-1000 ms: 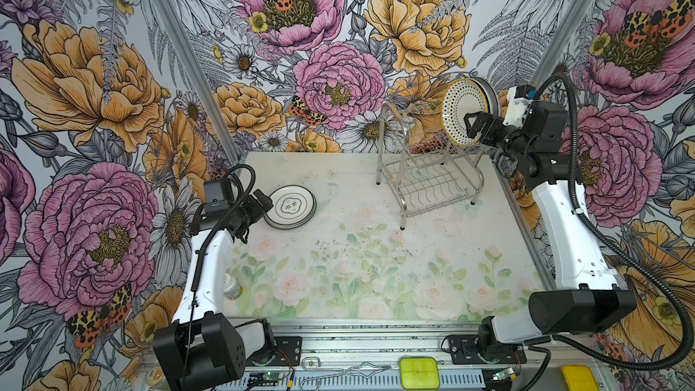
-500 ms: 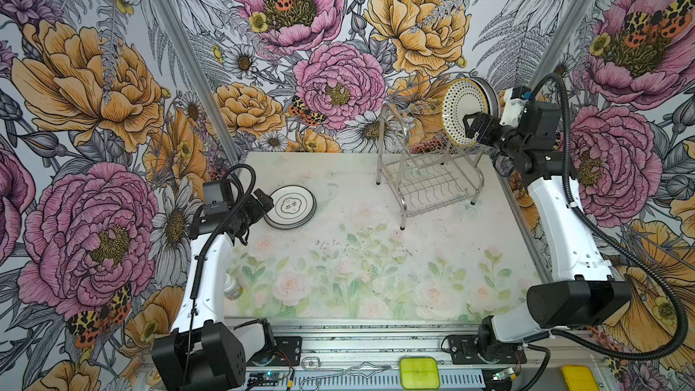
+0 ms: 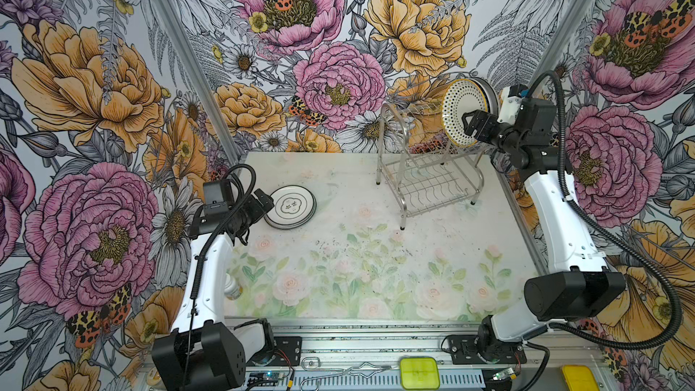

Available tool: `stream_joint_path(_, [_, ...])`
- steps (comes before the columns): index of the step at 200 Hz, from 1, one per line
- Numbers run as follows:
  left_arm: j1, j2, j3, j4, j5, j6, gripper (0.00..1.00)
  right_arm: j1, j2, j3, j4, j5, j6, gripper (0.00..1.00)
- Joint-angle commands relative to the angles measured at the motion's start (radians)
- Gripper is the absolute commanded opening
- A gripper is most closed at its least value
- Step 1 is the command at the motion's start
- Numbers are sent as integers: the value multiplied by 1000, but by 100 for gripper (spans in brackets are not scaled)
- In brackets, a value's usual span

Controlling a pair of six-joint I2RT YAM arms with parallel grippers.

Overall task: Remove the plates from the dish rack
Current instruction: 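Move the right gripper down onto the yellow-rimmed dotted plate's rim in the rack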

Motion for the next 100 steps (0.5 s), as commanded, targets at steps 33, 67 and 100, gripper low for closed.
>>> stream_joint_path(33, [-9,-4,-11,1,19,11,99,26,19,39,11,74,-13,90])
stream_joint_path(67, [-10,-5,-10,1,21,12,99,82,9,28,9,250,-83,85])
stream_joint_path(100, [-9,1,-10,1,25,12,99,120,18,17,4,403,-125,81])
